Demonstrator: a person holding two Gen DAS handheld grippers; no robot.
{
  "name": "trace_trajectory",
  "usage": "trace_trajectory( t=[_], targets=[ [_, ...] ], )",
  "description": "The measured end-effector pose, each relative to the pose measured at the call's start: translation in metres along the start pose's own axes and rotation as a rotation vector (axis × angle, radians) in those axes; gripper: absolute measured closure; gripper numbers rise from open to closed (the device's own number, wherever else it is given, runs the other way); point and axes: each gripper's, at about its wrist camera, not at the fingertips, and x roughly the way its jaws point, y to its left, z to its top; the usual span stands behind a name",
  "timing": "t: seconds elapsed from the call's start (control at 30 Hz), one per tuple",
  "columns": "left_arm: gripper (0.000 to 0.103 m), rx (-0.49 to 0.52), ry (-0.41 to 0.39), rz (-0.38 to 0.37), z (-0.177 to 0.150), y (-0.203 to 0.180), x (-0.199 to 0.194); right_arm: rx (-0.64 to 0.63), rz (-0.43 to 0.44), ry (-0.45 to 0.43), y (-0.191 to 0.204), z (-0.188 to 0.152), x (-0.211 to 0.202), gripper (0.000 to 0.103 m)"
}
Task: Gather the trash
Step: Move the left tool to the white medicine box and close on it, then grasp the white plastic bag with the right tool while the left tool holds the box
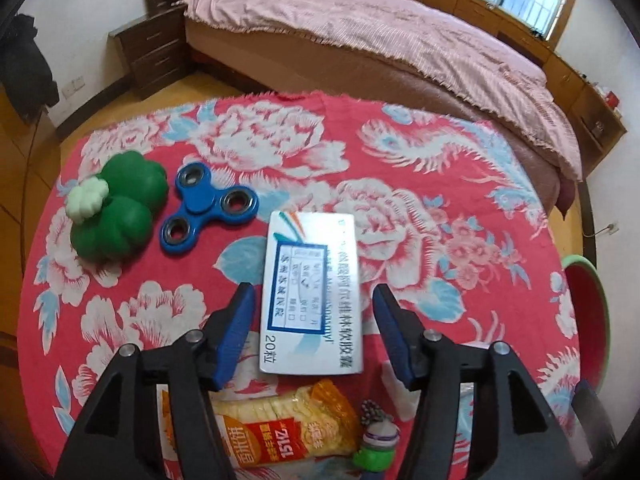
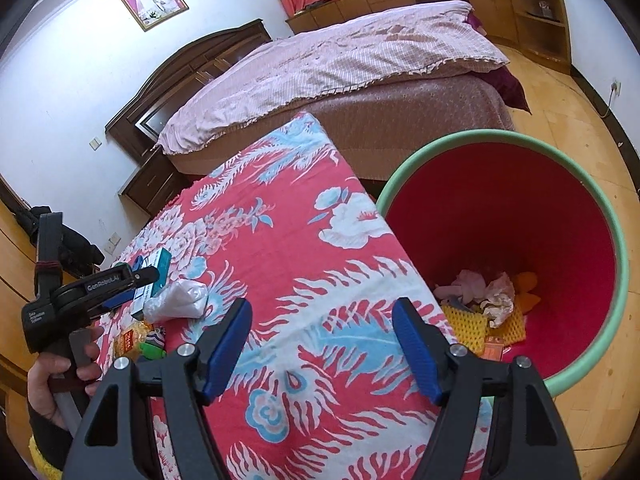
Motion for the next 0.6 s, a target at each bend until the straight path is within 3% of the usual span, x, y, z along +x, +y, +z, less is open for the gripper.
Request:
trace_trajectory(
  t=[0.27, 0.3, 0.4, 0.6],
  targets=[
    [0.043, -0.004, -0.005, 0.019, -0.004, 0.004, 0.006, -0.010, -0.003, 0.009, 0.001, 0.001, 0.005, 0.028],
    [0.051, -0.008, -0.015, 0.006, -0.005, 0.005, 0.005, -0.010, -0.002, 0.010, 0.001, 0.001, 0.005, 0.028],
    [0.052, -0.015, -0.031, -0.044, -0.006, 0.007, 0.001, -0.013, -0.004, 0.012, 0.003, 0.001, 0.004, 0.028],
    [0.052, 0.008, -0.123, -0.064, -0.010, 0.012, -0.035, -0.047, 0.000, 0.007, 0.016, 0.000, -0.001, 0.028]
  ],
)
